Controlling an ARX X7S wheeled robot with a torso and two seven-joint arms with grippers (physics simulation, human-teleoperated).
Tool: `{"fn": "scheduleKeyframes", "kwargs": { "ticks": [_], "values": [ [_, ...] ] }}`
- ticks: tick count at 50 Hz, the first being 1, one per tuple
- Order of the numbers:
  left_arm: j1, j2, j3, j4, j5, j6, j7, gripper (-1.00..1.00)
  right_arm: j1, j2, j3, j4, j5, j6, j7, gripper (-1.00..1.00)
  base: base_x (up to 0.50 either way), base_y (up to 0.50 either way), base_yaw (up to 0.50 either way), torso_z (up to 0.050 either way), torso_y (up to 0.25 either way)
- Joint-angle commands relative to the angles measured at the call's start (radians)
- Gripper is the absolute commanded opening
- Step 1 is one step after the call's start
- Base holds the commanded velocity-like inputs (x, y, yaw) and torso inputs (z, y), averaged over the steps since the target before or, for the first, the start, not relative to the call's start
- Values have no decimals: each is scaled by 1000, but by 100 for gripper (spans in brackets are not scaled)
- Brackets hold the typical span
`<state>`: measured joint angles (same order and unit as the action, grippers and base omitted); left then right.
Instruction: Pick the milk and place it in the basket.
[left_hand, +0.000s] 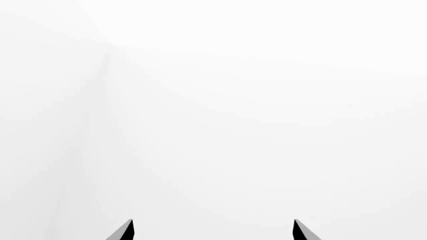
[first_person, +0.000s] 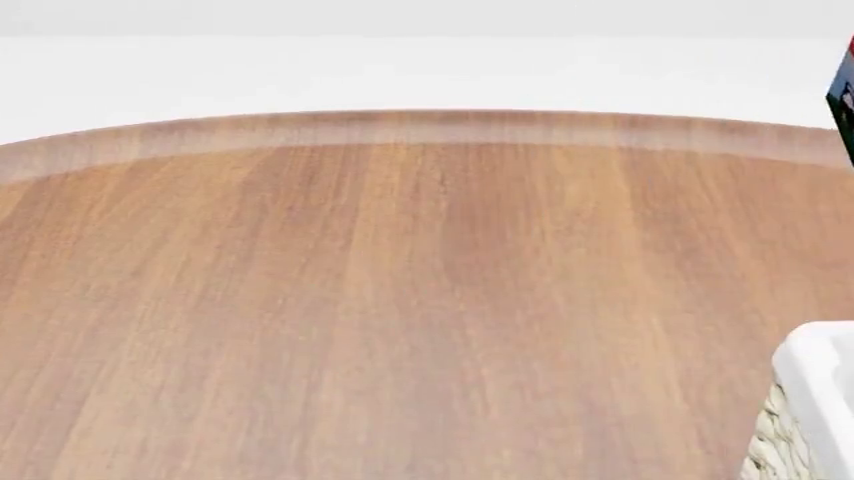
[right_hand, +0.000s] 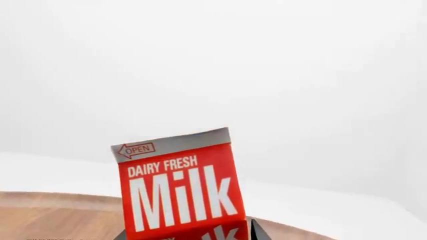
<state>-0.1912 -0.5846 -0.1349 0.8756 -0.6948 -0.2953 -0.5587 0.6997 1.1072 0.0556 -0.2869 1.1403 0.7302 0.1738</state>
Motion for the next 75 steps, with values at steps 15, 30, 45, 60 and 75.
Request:
{"fn": "scheduleKeyframes", "kwargs": {
  "ticks": [15,30,45,60,75],
  "values": [
    [3,-6,-5,-3,-7,7,-4,100,-153,33,132,115,-52,-24,-20,-100,0,0,0,1,1],
    [1,-9,-2,-8,-7,10,-6,100,-103,17,21,219,-101,8,-64,-100,0,0,0,1,1],
    [5,-10,-1,-10,-4,16,-7,100,-149,32,-17,251,-120,28,-103,-100,0,0,0,1,1],
    [7,-12,2,-9,-3,20,-10,100,-328,64,84,239,-89,14,-102,-100,0,0,0,0,1],
    [6,-16,0,-8,-7,22,-14,100,-433,59,142,277,-89,11,-99,-100,0,0,0,1,1]
  ]
}}
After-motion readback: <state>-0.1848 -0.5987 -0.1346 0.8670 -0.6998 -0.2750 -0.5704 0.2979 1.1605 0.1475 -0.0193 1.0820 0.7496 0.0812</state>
